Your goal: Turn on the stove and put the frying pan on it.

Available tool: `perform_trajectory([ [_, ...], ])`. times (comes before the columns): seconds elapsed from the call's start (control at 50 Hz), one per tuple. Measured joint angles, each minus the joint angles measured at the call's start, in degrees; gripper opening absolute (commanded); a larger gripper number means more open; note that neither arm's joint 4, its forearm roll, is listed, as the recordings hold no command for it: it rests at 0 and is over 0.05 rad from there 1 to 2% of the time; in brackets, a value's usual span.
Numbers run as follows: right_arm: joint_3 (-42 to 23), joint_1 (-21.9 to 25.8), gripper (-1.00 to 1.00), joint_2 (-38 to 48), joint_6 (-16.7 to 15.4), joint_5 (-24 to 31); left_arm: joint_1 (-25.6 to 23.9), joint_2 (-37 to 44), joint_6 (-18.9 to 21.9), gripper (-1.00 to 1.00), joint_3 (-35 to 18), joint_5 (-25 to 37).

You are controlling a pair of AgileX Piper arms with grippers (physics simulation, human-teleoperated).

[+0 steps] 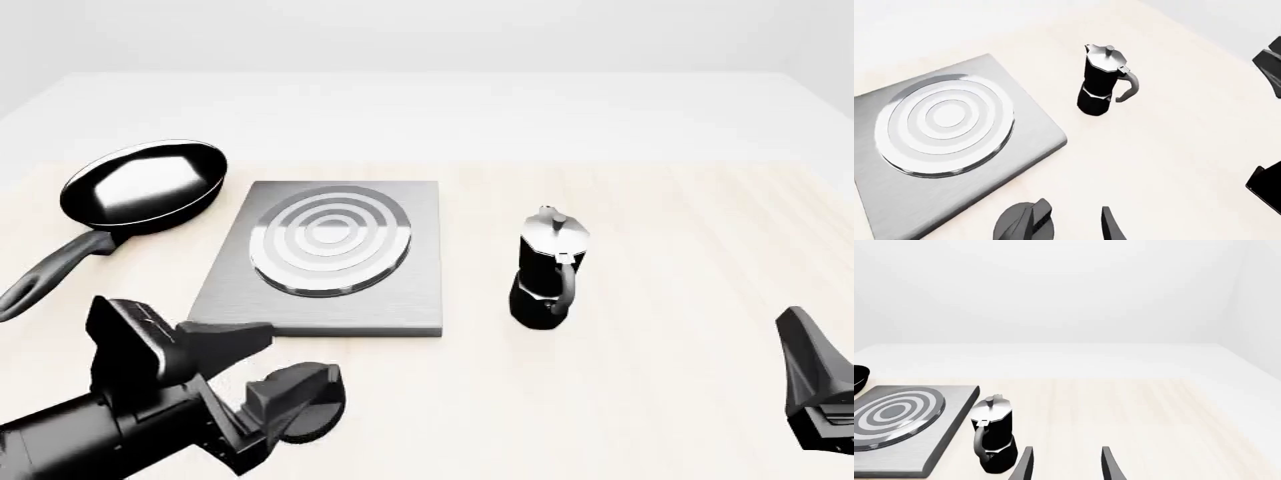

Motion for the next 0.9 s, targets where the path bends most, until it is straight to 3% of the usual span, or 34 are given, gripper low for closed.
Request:
perform_trajectory([
  [0.3, 0.00, 0.00, 1.00, 0.00, 0.00, 0.00, 3.79, -12.46, 4.90, 1.00, -4.60, 14.37],
  [0.9, 0.00, 0.00, 1.00, 0.00, 0.00, 0.00, 12.58, -18.87, 10.87, 1.00, -11.92, 27.85],
])
